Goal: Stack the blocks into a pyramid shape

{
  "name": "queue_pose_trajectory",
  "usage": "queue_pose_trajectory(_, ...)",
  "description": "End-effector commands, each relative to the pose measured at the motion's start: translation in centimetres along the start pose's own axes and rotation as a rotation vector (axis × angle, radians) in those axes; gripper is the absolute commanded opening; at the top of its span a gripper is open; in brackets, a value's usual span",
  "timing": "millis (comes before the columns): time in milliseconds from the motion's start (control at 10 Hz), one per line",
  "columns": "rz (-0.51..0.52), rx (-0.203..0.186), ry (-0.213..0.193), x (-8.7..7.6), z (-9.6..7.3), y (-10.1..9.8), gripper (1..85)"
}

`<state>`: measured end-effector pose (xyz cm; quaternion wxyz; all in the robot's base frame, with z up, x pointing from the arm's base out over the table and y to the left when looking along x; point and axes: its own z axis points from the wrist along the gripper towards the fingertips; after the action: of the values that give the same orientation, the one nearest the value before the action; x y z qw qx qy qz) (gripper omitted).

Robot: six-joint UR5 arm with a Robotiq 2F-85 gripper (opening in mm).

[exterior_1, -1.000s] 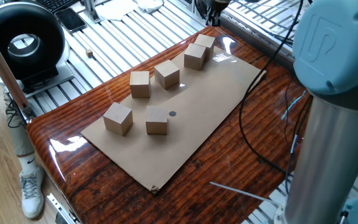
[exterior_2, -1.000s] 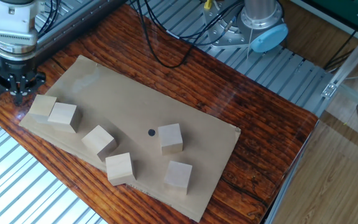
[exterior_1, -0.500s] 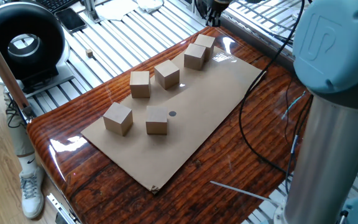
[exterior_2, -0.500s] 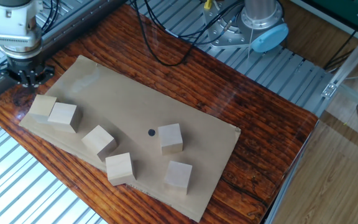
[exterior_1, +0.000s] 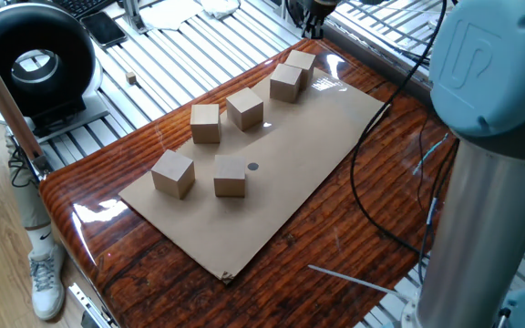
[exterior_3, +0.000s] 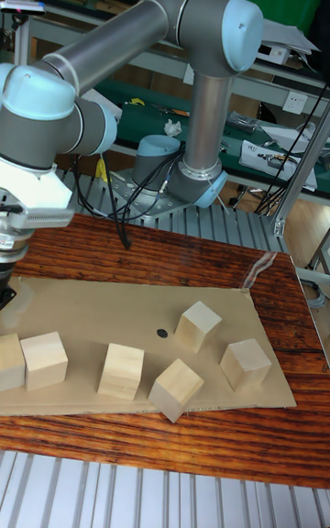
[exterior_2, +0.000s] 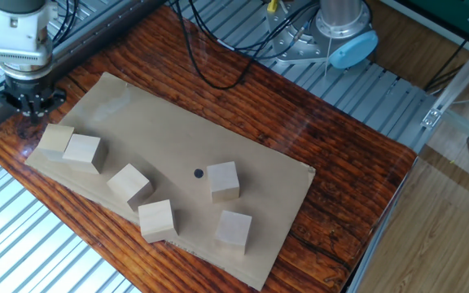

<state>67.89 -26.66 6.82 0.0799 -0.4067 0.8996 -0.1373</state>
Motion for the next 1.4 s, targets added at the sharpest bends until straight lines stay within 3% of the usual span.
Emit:
queue_pose_trajectory(0,0.027,-0.01,-0.042,-1.3,1.6,-0.3,1.0)
queue_pose_trajectory(300,0.048,-0.059,-0.065,-1.1,2.7,0.3,1.0)
queue_pose_trajectory(400,0.062,-0.083,-0.063,-0.9,2.7,0.8,1.0)
queue_pose_trajectory(500,0.113,-0.14,-0.066,-0.8,2.6,2.0,1.0)
queue_pose_trajectory(900,0.169,-0.223,-0.068,0.1,1.9,3.8,1.0)
queue_pose_trajectory(1300,0.188,-0.244,-0.047,0.7,0.8,4.6,1.0)
